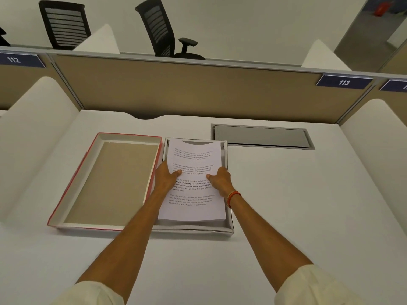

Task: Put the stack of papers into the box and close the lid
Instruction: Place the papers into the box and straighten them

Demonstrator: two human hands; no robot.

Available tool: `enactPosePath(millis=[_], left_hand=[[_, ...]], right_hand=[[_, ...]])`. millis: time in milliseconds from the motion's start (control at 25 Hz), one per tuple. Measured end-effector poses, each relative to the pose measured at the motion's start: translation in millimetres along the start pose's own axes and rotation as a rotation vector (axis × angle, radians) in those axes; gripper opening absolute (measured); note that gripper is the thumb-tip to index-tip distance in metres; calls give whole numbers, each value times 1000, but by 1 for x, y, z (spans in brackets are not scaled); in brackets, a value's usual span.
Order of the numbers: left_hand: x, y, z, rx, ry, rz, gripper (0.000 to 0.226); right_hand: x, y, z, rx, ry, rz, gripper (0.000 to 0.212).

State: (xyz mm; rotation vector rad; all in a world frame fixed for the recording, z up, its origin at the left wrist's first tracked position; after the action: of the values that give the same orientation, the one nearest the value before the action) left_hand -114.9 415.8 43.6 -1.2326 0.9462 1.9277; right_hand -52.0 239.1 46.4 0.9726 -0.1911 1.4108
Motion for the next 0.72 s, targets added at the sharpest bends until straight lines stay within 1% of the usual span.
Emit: enactPosePath(millis=[160, 320, 560, 720], left_hand=[[9, -4, 2, 15, 7, 17, 50], [15, -7, -2, 21, 20, 50, 46], [20, -12, -7, 13, 27, 59, 44], [23, -14, -7, 15, 14, 56, 45]], right_hand=[[0, 1, -11, -15, 29, -7, 17], [-5, -2, -19, -27, 61, -16, 27], [-8, -10, -19, -39, 78, -29, 28], [-9, -13, -23, -23, 65, -54, 34]])
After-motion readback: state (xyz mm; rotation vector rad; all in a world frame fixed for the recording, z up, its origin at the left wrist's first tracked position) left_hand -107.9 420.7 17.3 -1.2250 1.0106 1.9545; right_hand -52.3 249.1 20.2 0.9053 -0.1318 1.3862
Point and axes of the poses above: each hand's wrist, its own y-axis away from the middle knuckle, its own z-axis out of the back of the hand, x = y × z, the point moved 1 cm from there along -y, towards the middle knuckle, and after that the axes turned 11 degrees about y, right-handed, at the moved point
